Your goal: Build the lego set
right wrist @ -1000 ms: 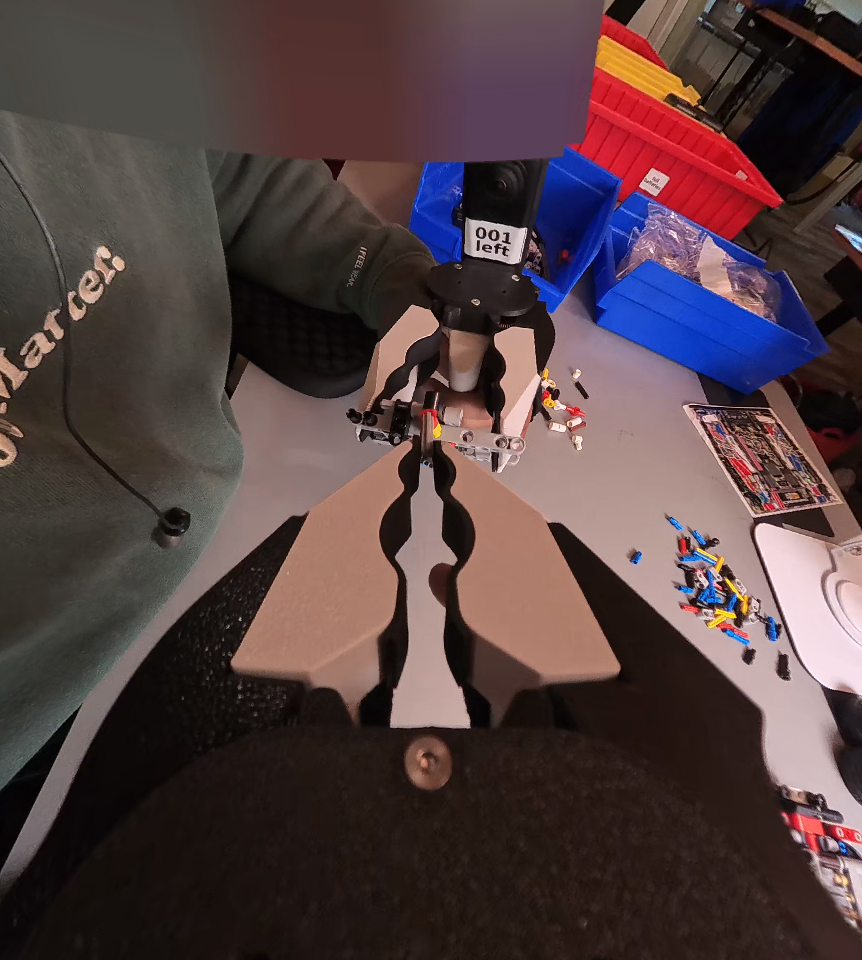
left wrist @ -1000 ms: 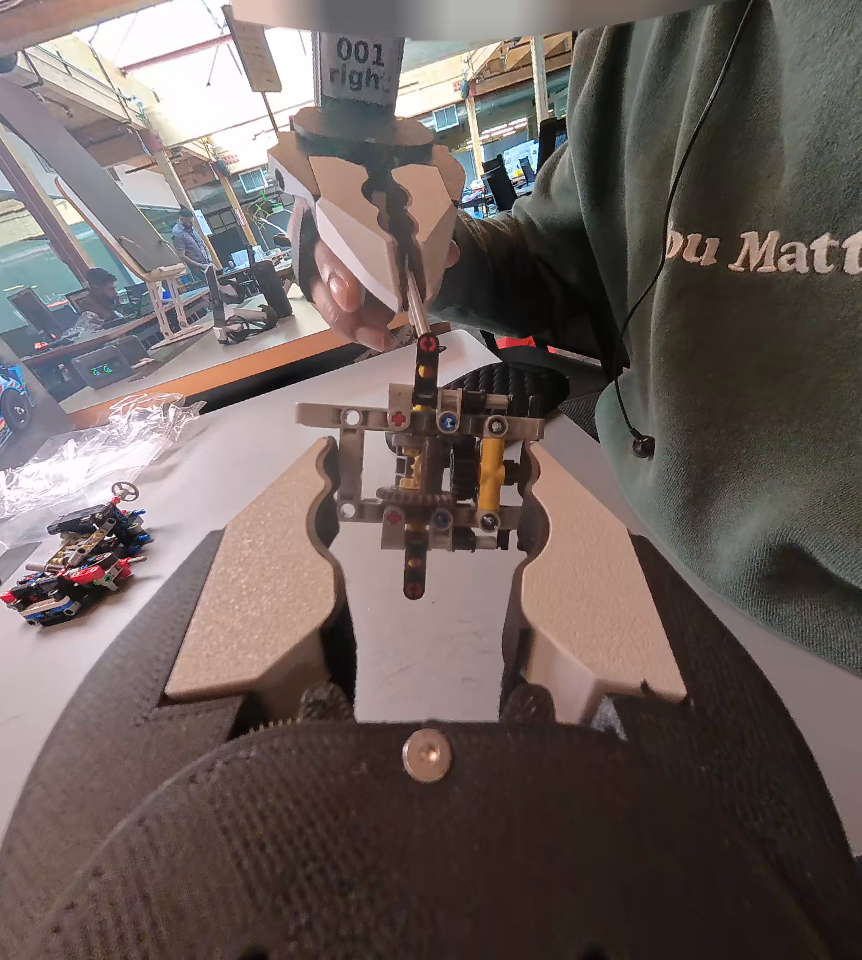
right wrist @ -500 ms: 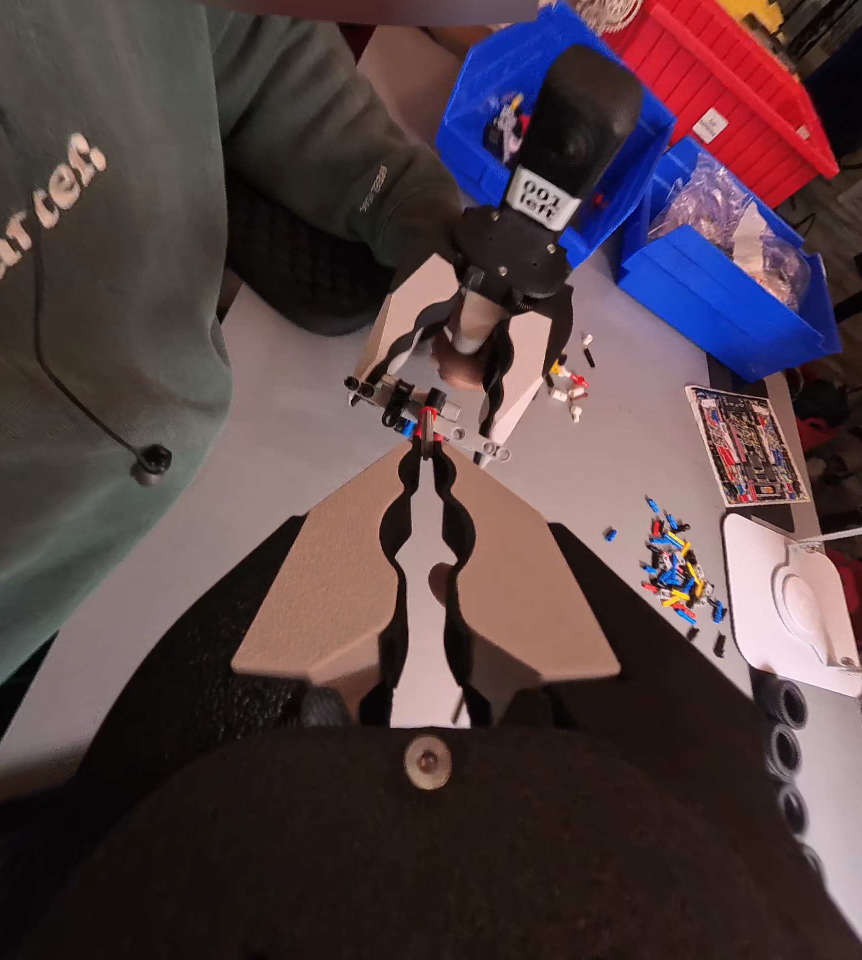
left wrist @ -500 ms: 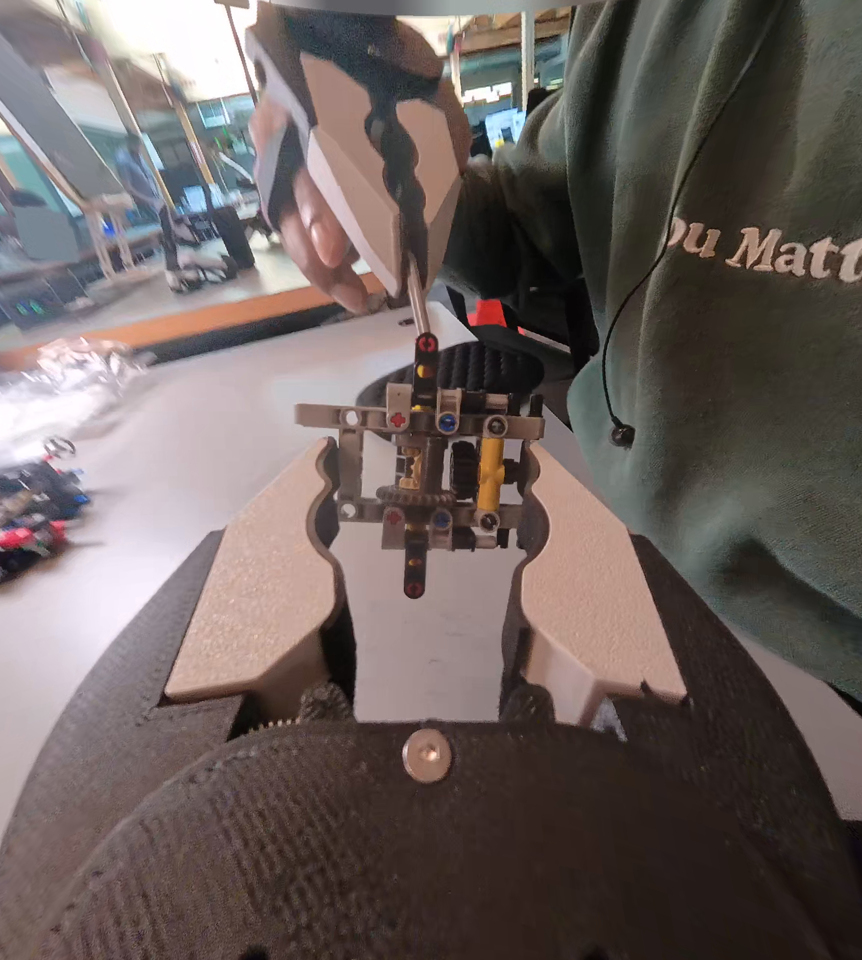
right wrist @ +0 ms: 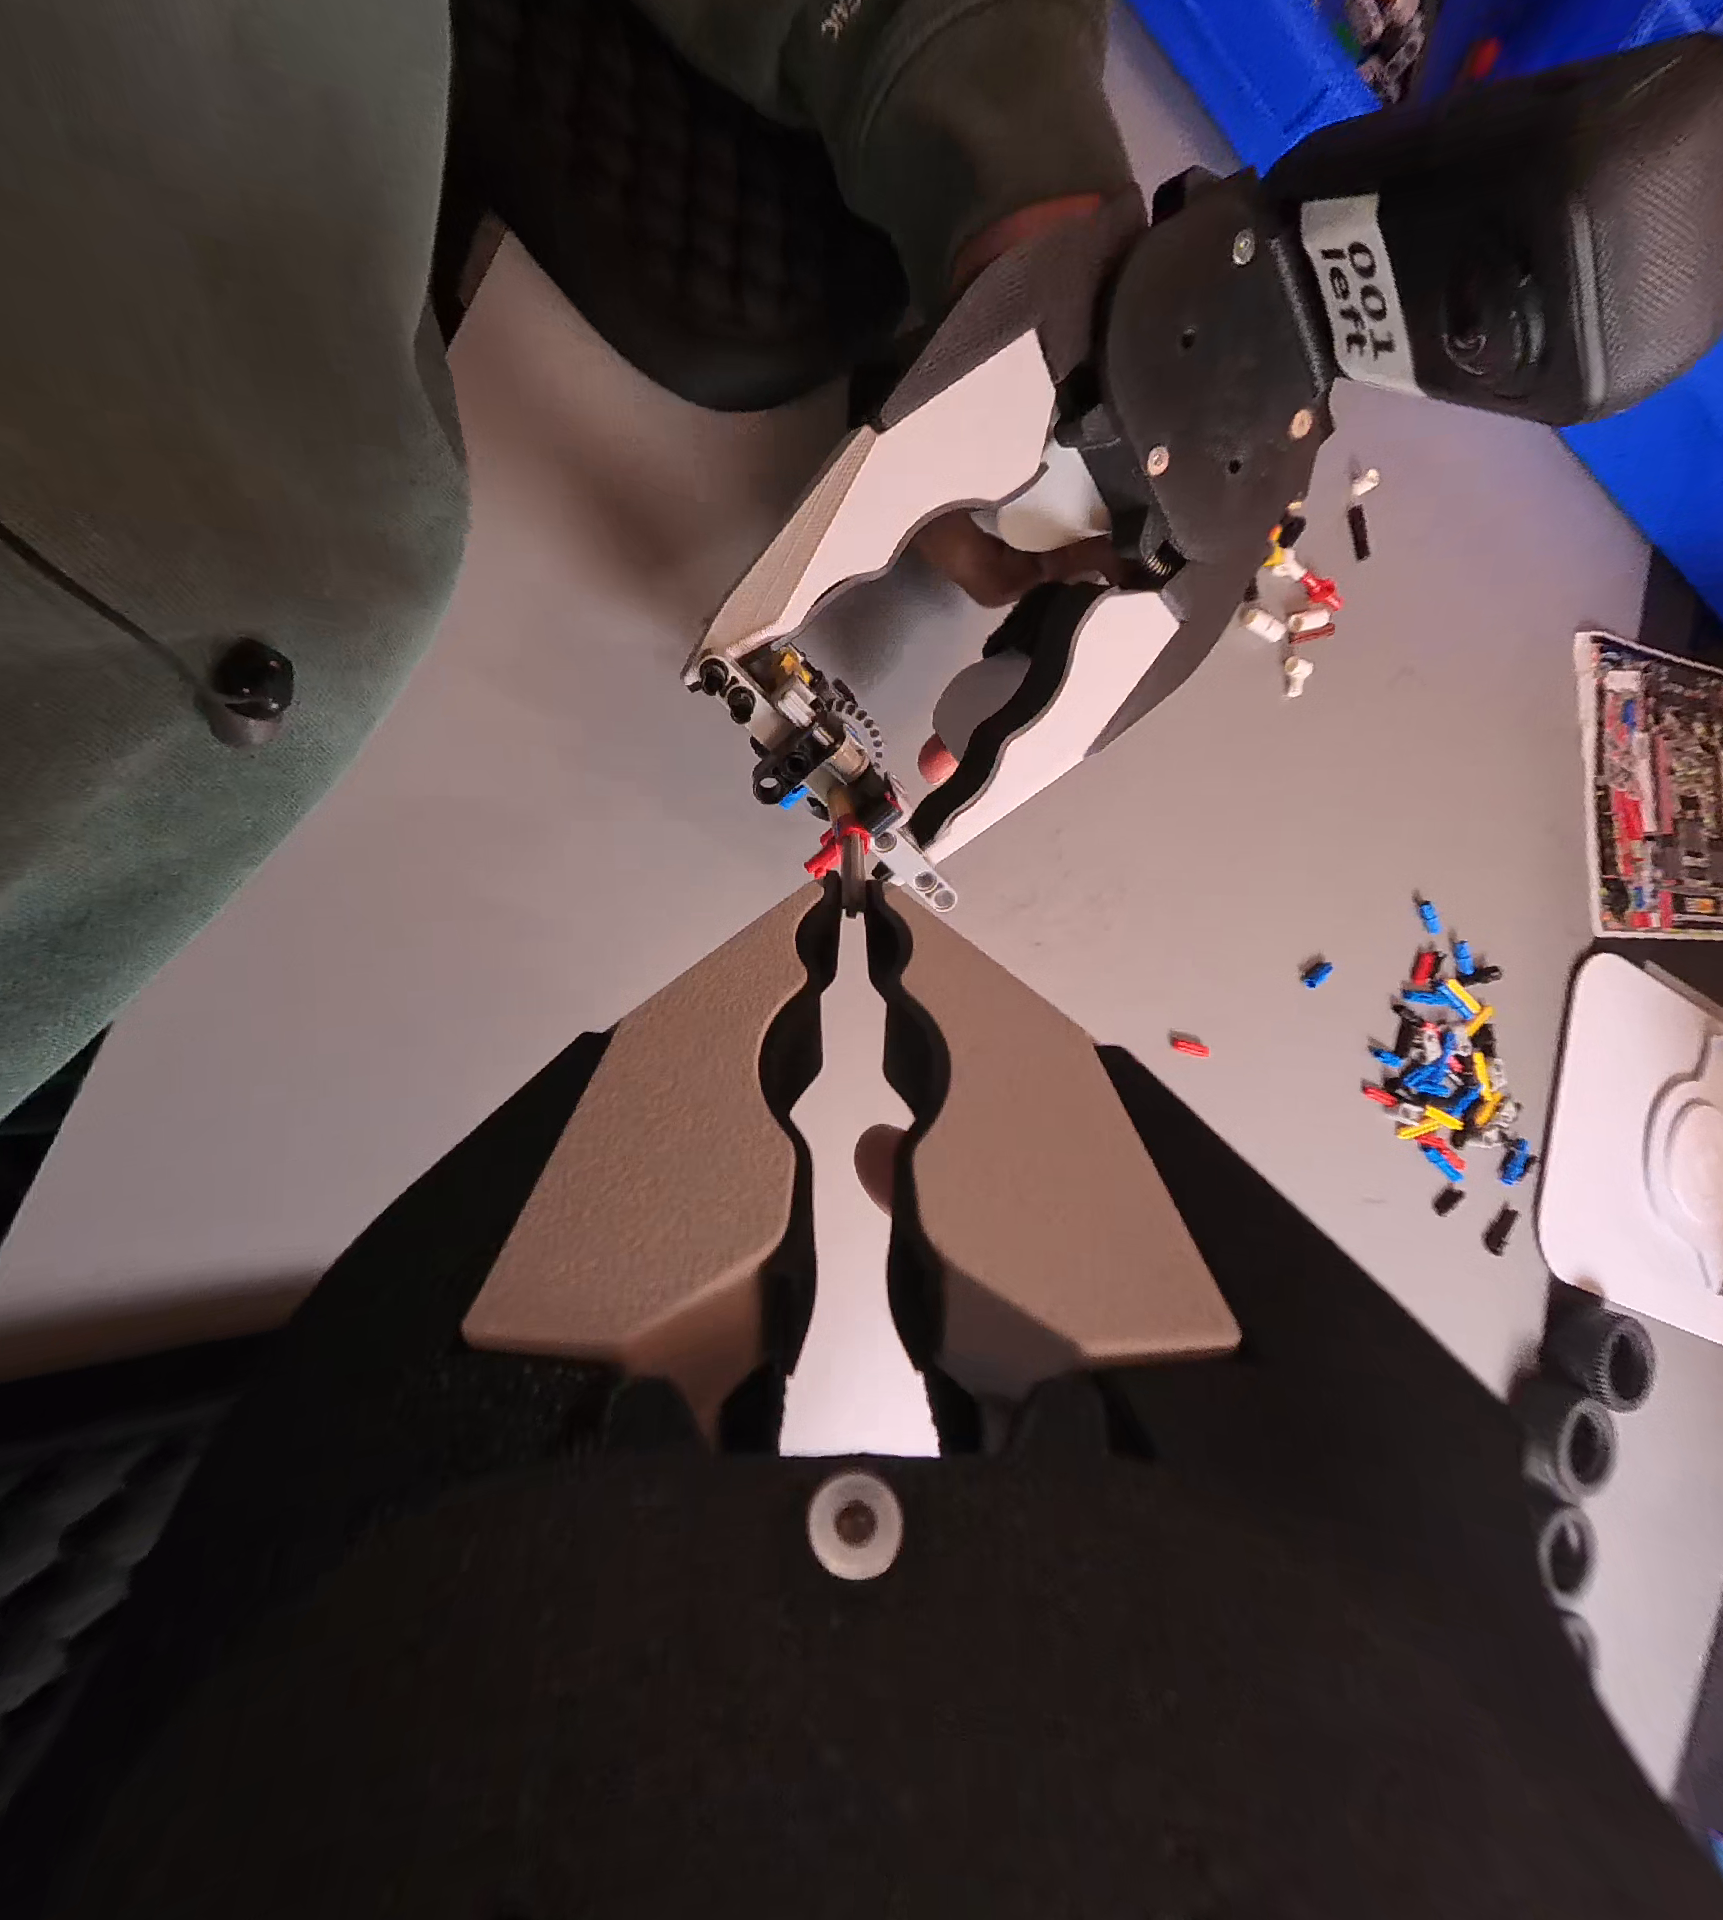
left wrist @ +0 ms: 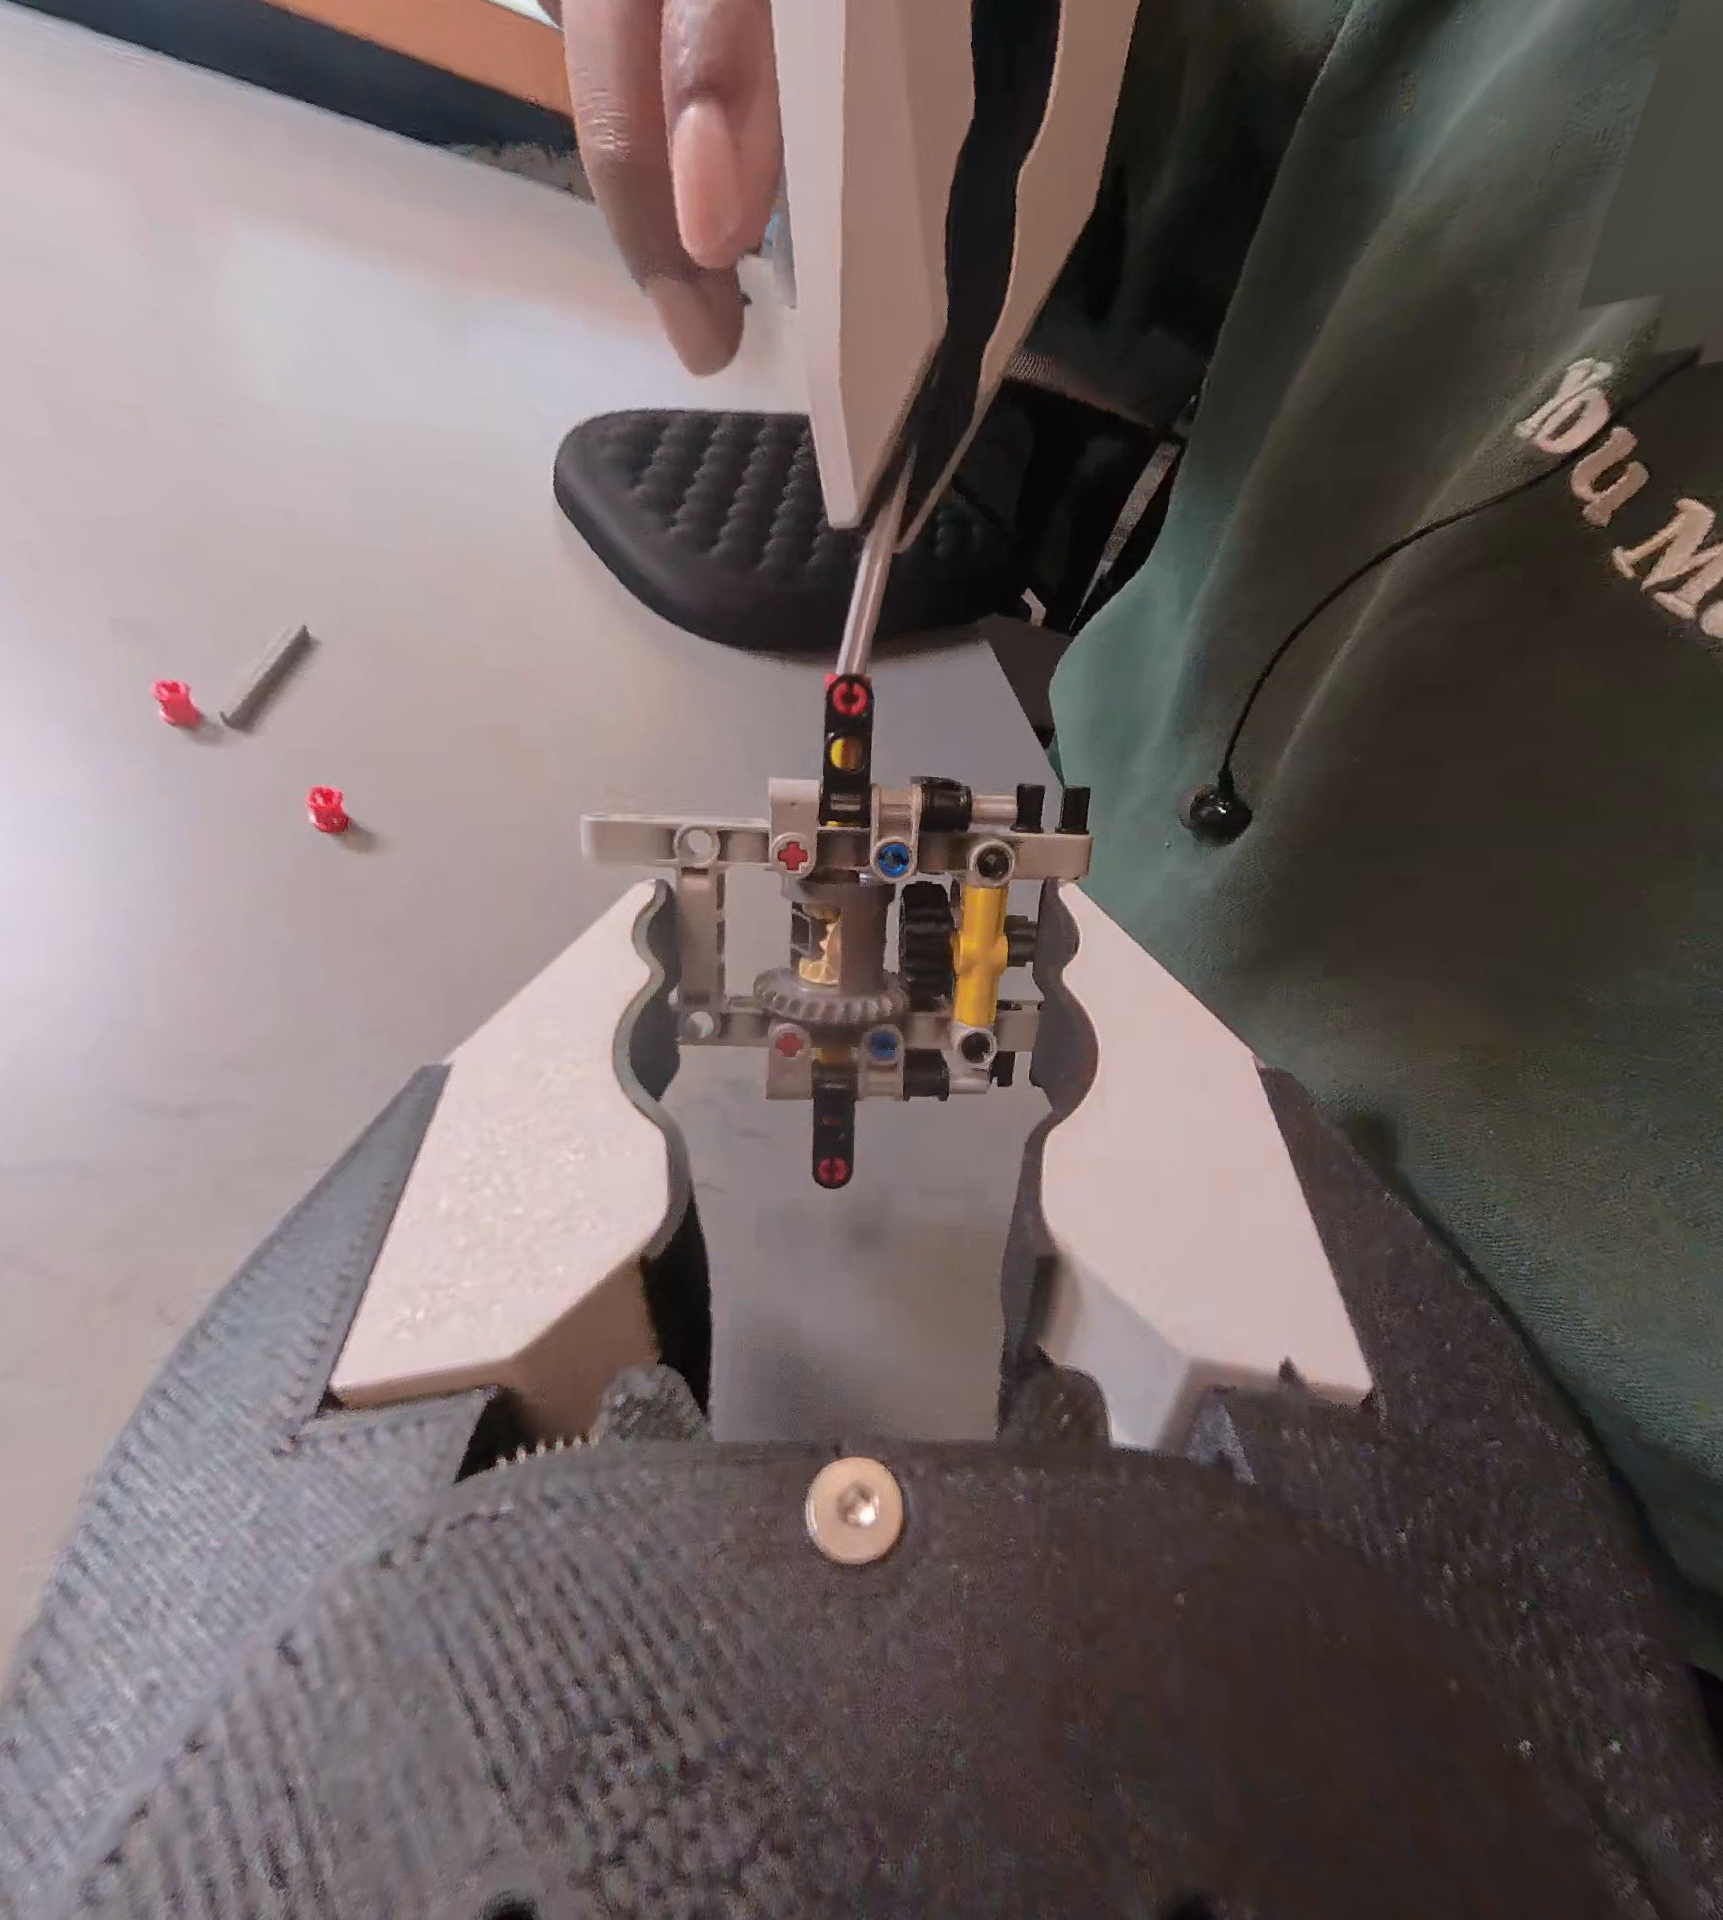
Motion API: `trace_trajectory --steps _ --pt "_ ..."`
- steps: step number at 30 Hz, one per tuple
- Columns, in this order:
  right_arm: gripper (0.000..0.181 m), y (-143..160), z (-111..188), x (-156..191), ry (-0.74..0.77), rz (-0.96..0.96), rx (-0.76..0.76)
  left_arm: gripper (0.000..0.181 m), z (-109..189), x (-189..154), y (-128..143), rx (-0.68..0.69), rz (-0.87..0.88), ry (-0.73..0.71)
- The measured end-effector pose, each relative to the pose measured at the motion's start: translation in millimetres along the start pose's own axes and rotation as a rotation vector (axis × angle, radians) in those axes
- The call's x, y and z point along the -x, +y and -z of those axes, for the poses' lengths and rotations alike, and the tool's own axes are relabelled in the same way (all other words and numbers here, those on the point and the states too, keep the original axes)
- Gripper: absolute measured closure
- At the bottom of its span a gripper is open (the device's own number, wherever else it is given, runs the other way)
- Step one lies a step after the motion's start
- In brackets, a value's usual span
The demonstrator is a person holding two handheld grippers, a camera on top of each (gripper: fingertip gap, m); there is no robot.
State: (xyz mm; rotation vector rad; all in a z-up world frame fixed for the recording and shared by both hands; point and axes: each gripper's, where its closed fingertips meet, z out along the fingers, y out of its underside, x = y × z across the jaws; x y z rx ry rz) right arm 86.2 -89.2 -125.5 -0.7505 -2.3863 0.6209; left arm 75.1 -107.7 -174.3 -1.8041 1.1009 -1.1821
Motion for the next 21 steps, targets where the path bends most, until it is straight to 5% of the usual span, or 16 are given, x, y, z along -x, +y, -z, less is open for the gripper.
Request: trace_trajectory --steps 8,21 --pt "0.179 13.6 -8.7 10.5 -0.141 -0.221 -0.179 0.114 -13.3 -1.8 7.2 0.036 0.094 0.055" --pt "0.178 19.0 -15.5 12.5 -0.171 -0.268 -0.279 0.115 -18.1 0.2 14.4 0.073 0.160 0.082"
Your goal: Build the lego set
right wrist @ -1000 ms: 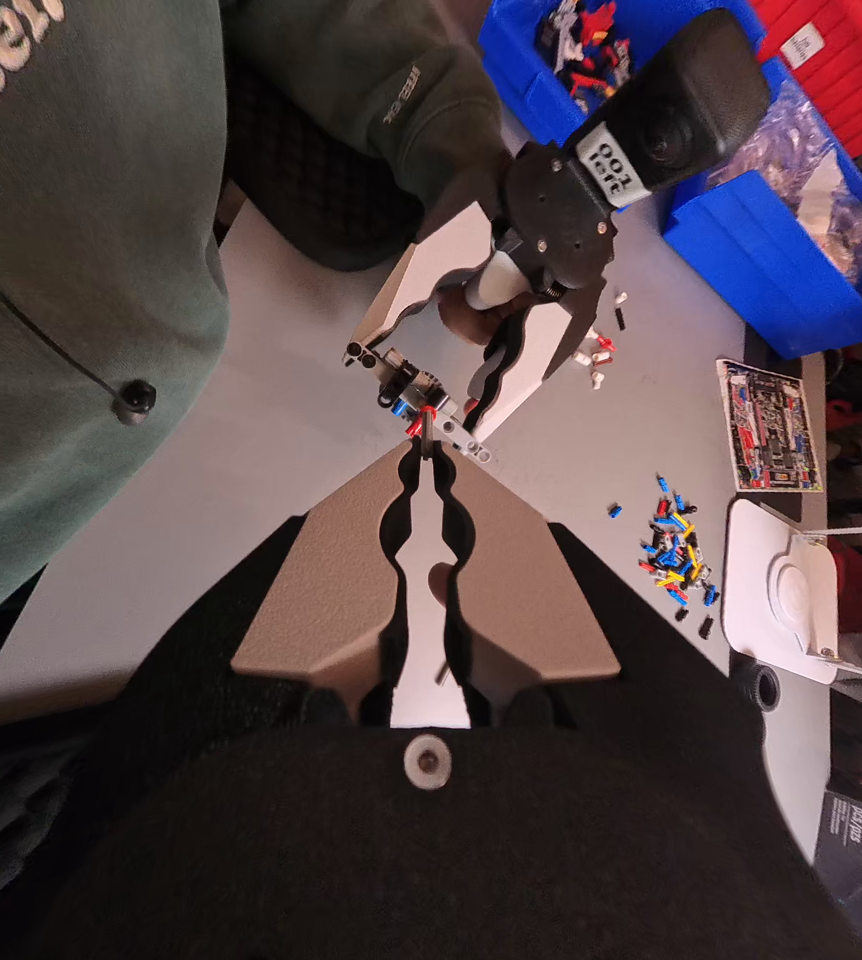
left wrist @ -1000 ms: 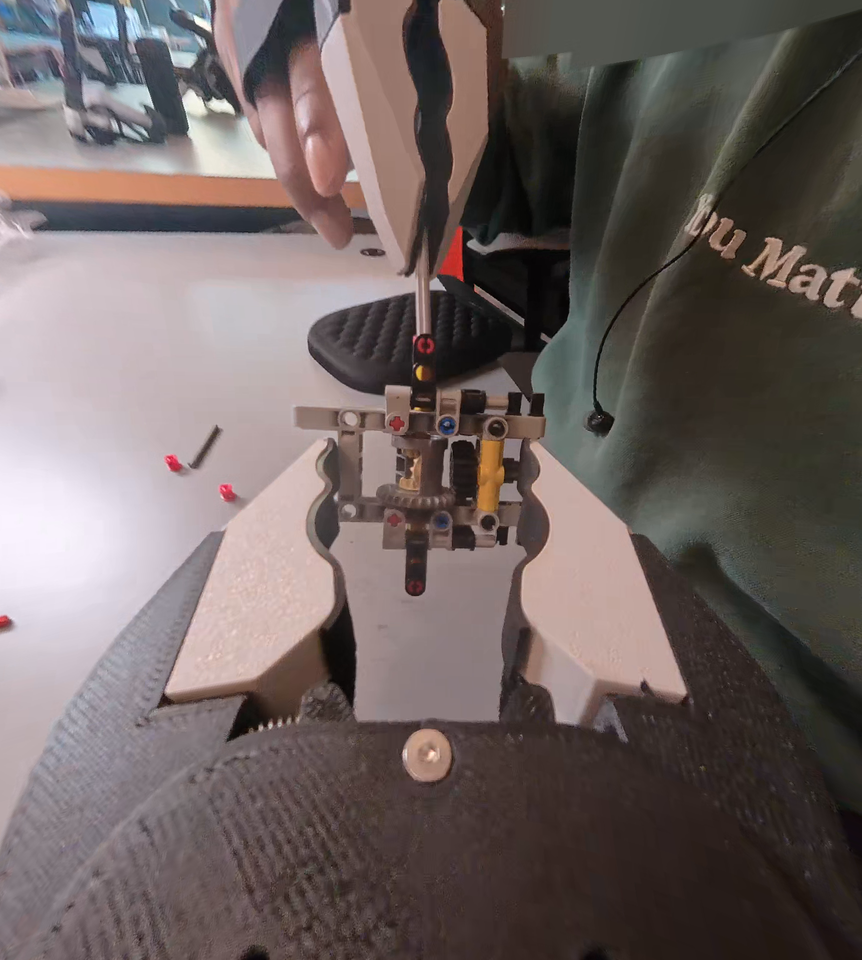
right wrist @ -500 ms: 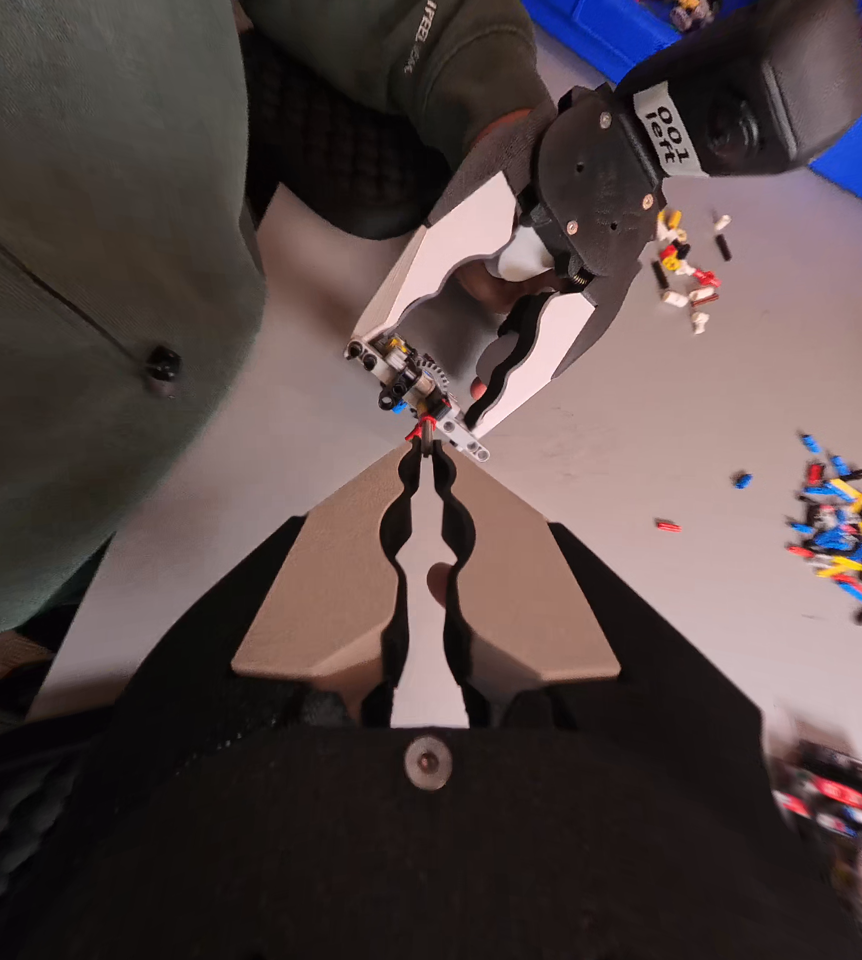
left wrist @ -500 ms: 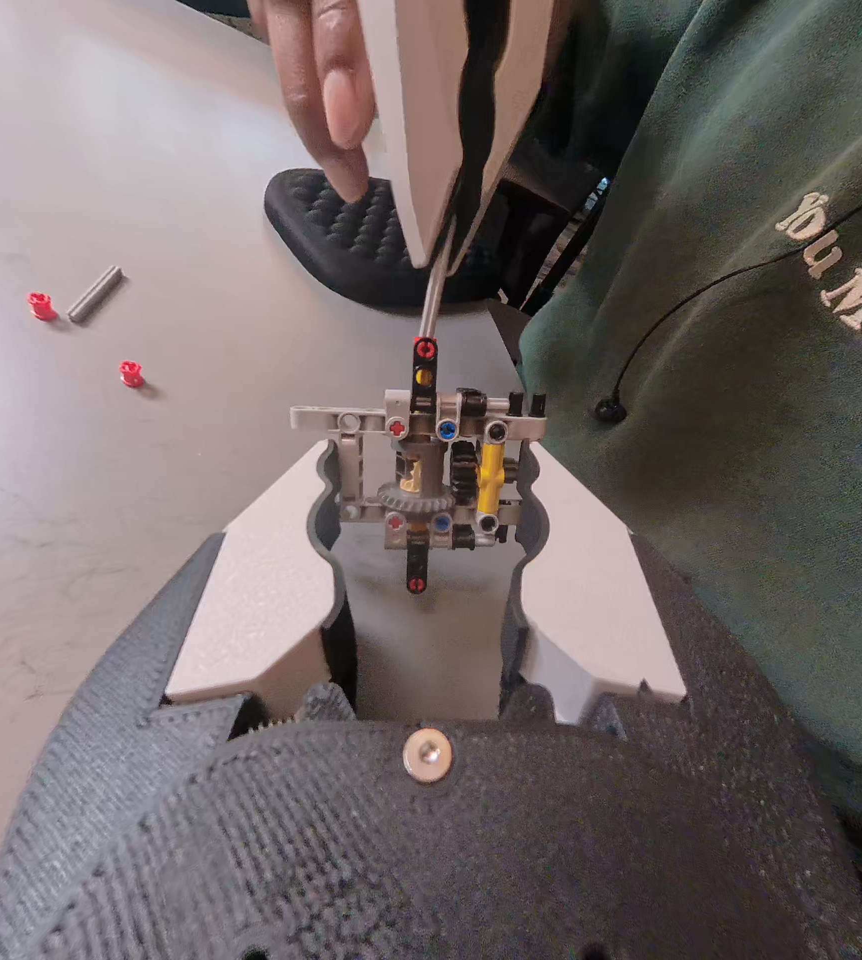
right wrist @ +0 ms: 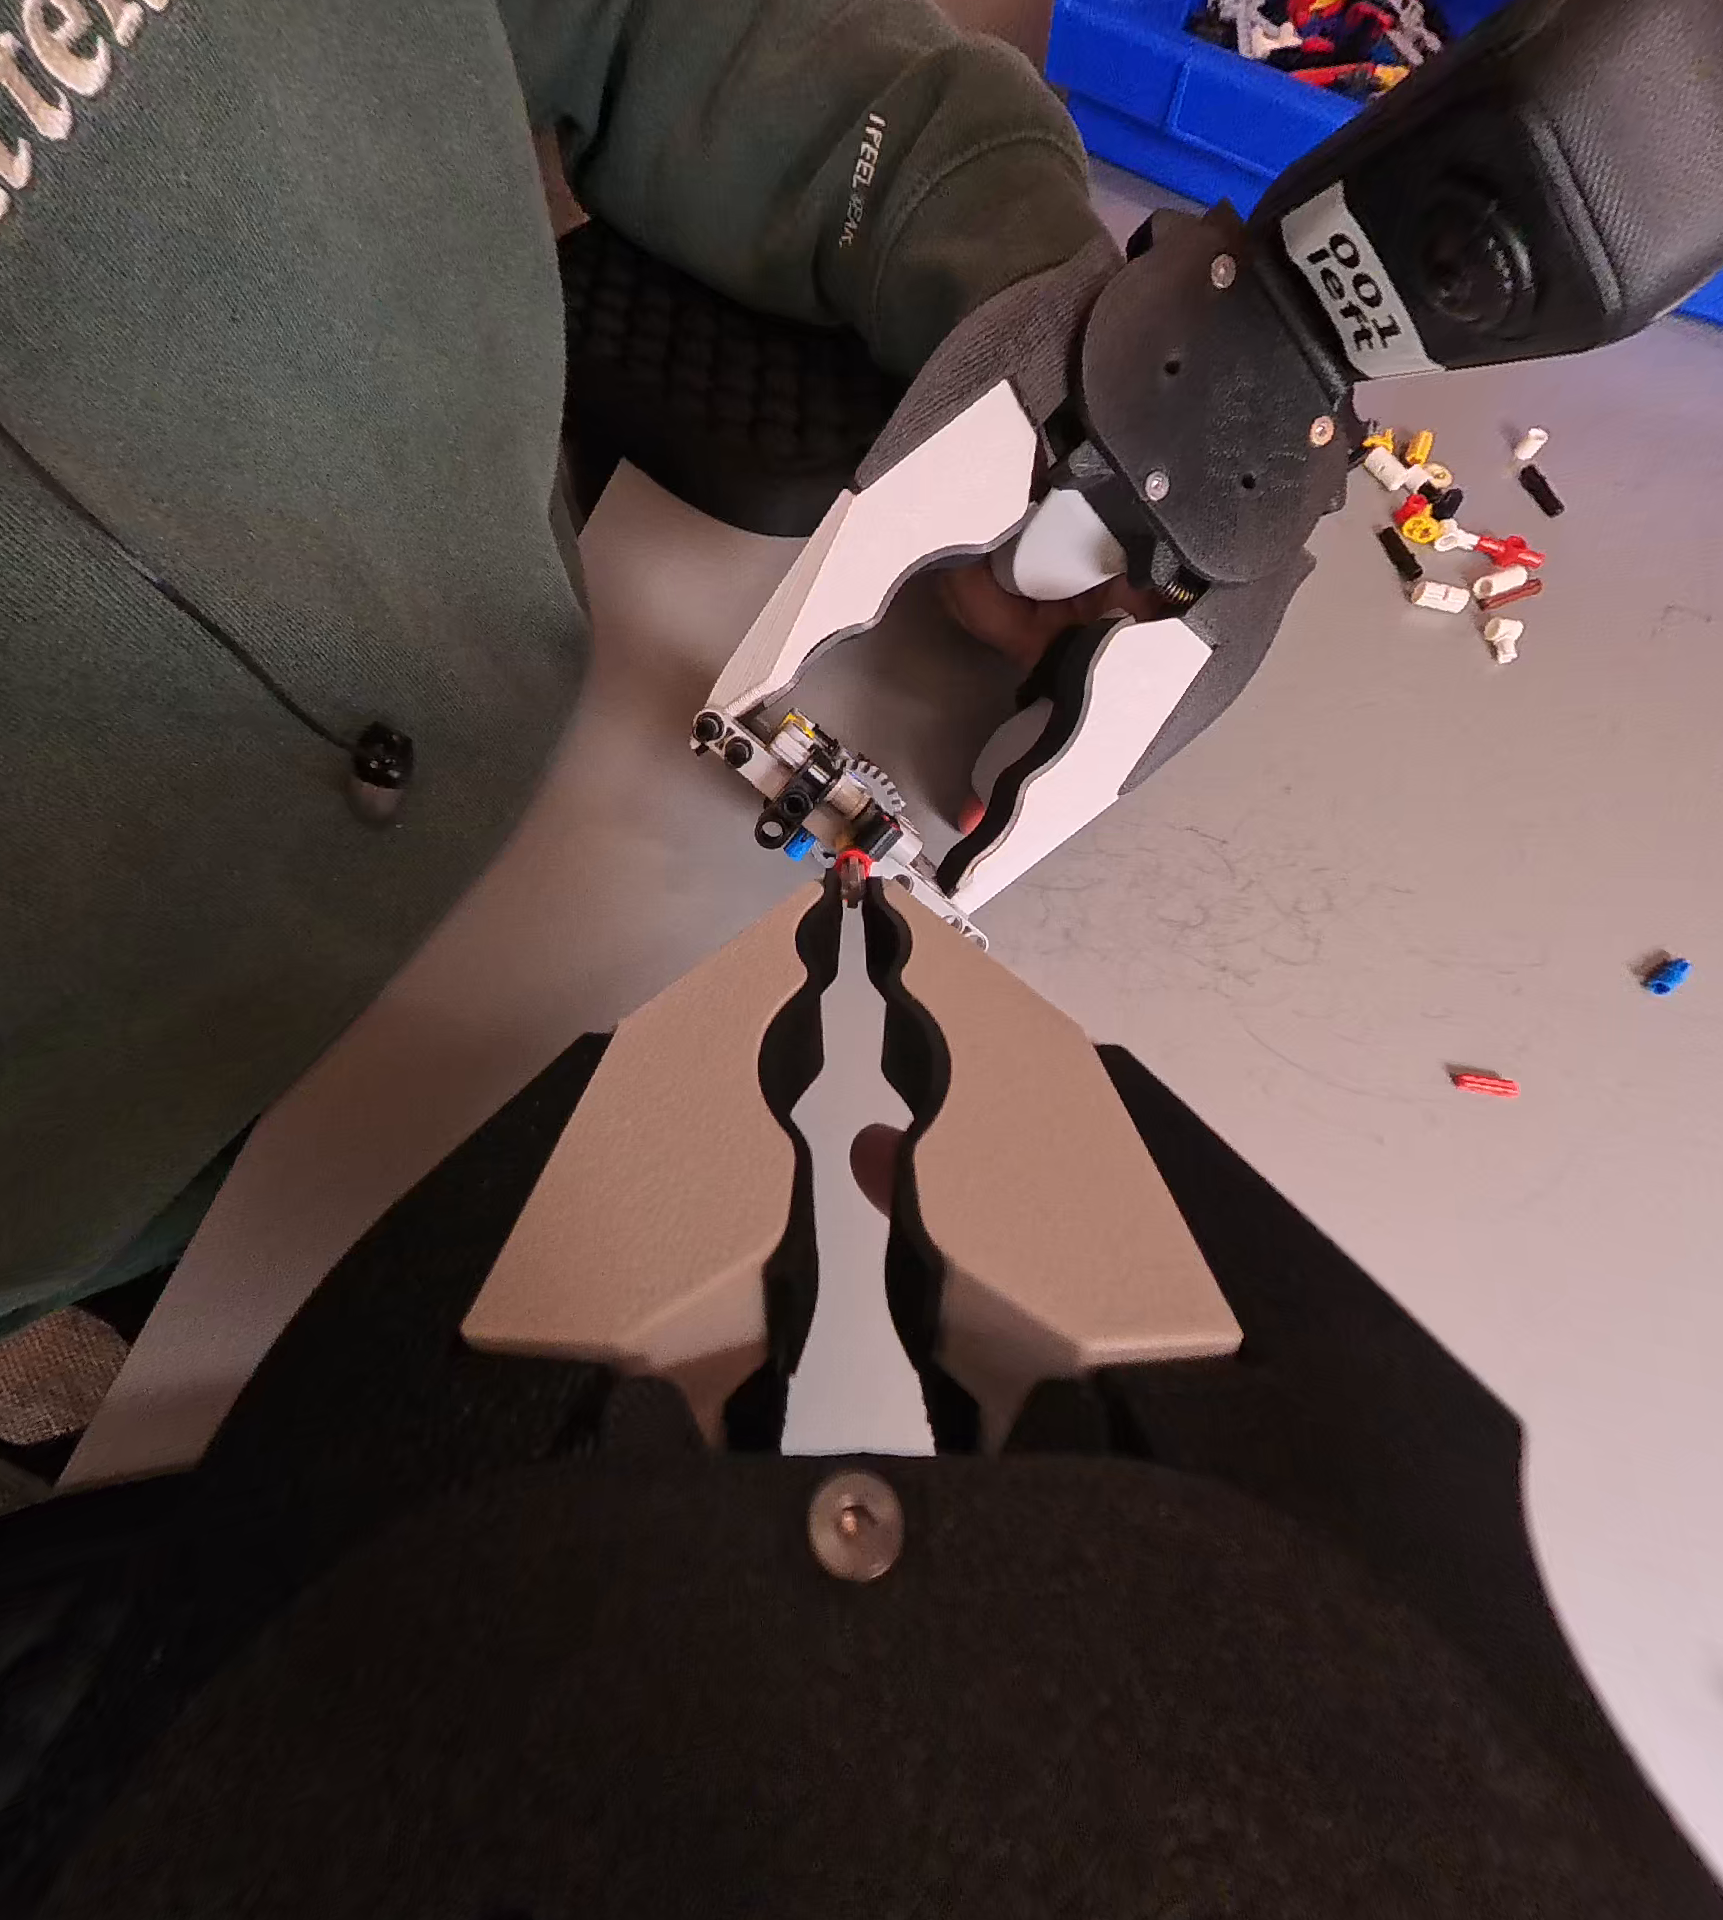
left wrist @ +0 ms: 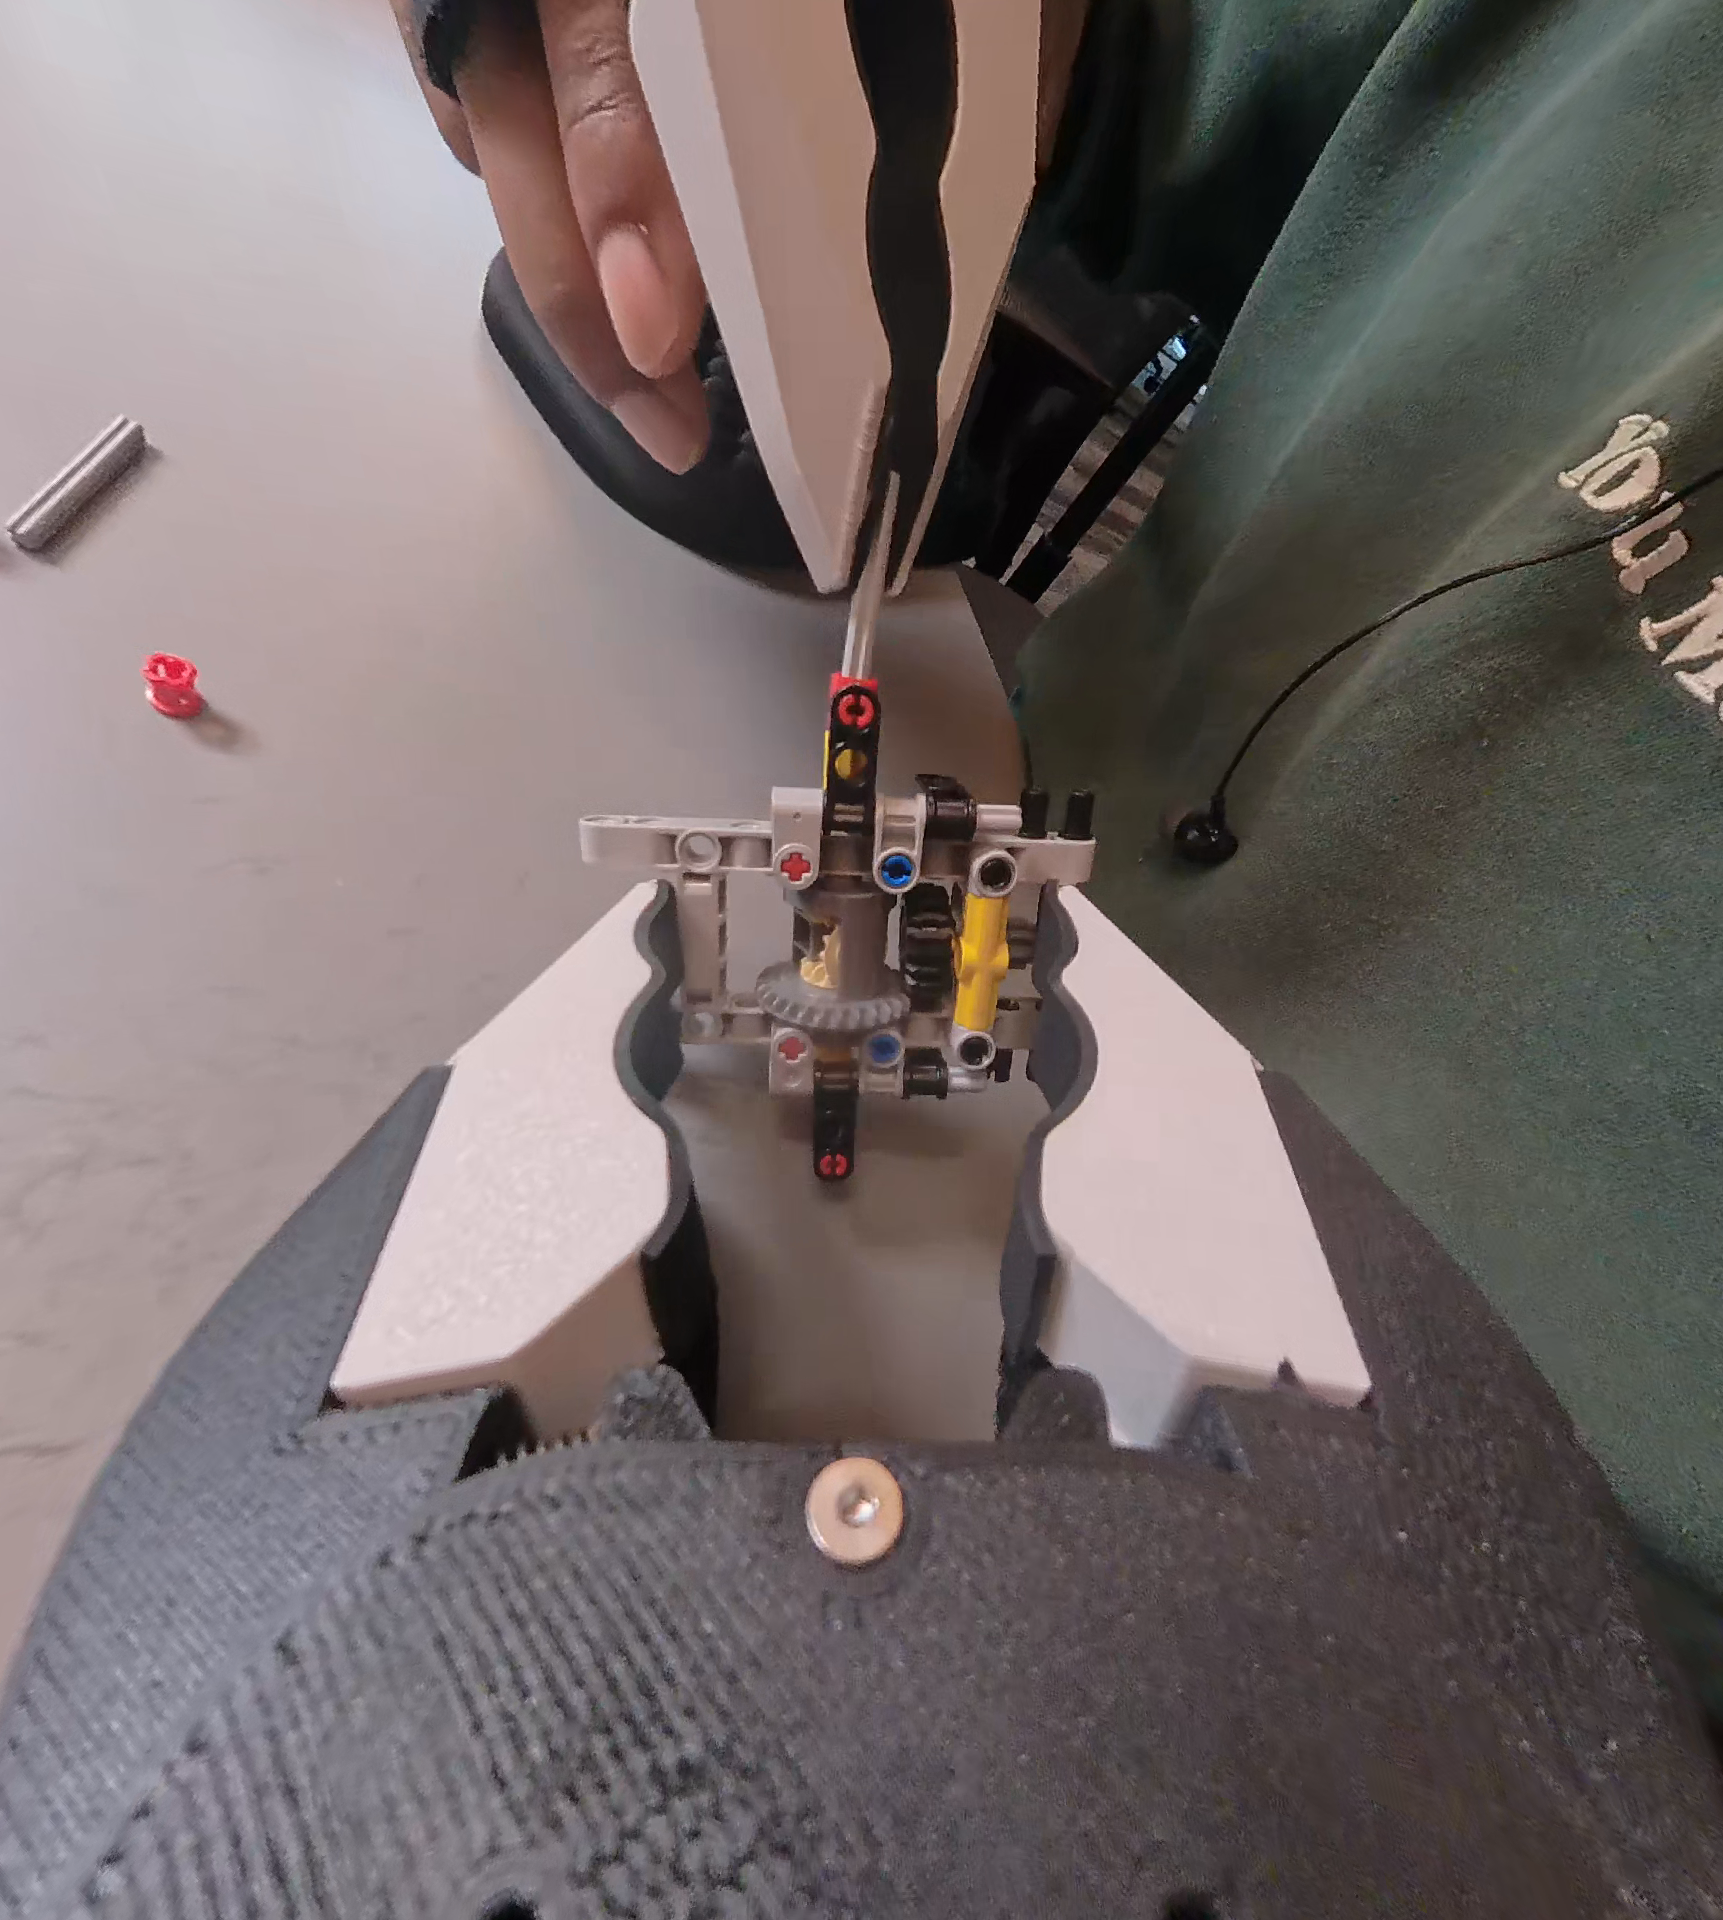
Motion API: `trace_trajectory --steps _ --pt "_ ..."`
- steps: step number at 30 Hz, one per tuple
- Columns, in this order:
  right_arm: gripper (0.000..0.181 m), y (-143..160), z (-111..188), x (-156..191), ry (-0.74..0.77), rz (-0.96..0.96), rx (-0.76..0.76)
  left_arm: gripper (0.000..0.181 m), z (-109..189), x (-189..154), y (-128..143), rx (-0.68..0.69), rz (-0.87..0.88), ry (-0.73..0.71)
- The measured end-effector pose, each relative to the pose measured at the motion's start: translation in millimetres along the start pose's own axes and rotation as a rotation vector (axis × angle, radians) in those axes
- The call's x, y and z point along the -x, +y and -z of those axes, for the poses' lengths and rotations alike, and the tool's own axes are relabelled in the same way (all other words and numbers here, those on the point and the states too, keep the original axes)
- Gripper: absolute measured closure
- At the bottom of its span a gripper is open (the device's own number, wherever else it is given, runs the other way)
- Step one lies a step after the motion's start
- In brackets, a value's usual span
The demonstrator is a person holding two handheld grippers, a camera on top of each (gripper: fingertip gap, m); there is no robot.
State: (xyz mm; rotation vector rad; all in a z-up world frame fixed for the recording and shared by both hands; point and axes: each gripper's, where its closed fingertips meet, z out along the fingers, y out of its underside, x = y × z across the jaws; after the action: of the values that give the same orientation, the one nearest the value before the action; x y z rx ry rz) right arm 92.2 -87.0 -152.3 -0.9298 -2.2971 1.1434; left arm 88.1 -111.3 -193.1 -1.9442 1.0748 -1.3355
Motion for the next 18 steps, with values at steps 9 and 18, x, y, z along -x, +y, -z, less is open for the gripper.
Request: trace_trajectory --steps 9,18 --pt "0.178 6.7 -2.5 1.5 -0.007 -0.123 -0.084 0.115 -0.8 0.6 2.3 0.015 0.019 0.009" --pt "0.178 13.1 -10.0 6.0 -0.015 -0.162 -0.153 0.115 -1.5 -0.3 4.0 0.025 0.015 0.012"
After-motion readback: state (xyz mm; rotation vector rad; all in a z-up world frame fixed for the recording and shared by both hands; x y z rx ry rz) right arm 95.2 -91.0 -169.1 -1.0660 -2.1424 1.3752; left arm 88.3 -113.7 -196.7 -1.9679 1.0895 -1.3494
